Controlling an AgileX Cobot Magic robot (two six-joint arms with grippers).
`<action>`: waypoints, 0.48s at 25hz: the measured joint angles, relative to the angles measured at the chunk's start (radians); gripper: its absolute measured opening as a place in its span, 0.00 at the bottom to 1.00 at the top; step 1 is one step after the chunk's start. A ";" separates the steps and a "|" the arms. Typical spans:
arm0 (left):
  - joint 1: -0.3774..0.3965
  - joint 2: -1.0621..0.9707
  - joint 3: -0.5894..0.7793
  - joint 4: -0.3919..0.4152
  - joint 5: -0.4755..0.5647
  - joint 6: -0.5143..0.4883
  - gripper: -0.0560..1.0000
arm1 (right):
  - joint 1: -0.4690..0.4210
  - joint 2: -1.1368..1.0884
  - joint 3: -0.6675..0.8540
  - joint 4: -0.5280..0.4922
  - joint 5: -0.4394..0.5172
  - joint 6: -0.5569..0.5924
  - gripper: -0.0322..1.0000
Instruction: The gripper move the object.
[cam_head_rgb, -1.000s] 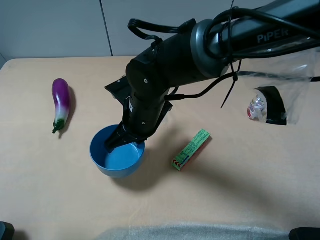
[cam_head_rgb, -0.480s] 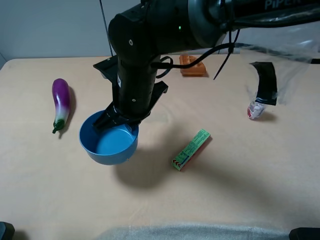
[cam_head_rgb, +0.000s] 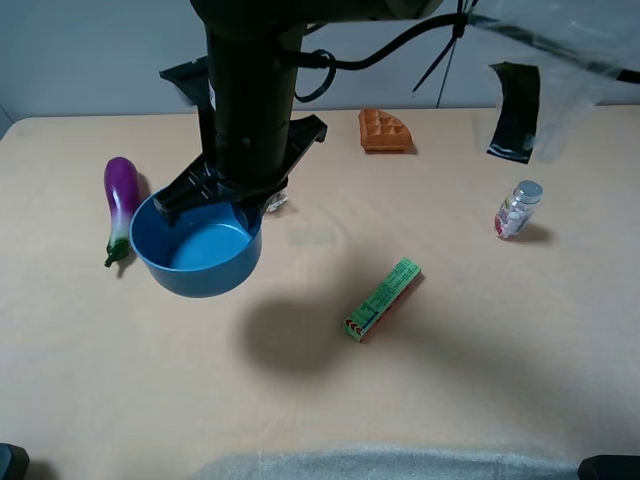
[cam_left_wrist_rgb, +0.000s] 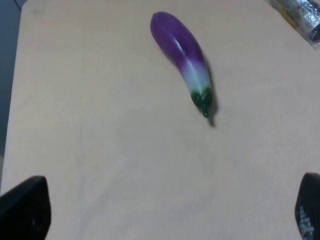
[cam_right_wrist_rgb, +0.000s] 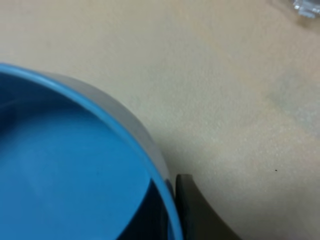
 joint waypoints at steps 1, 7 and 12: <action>0.000 0.000 0.000 0.000 0.000 0.000 0.98 | -0.005 0.000 -0.017 0.000 0.014 0.000 0.00; 0.000 0.000 0.000 0.000 0.000 0.000 0.98 | -0.077 0.000 -0.084 0.006 0.059 0.000 0.00; 0.000 0.000 0.000 0.000 0.000 0.000 0.98 | -0.148 0.000 -0.089 0.007 0.073 -0.019 0.00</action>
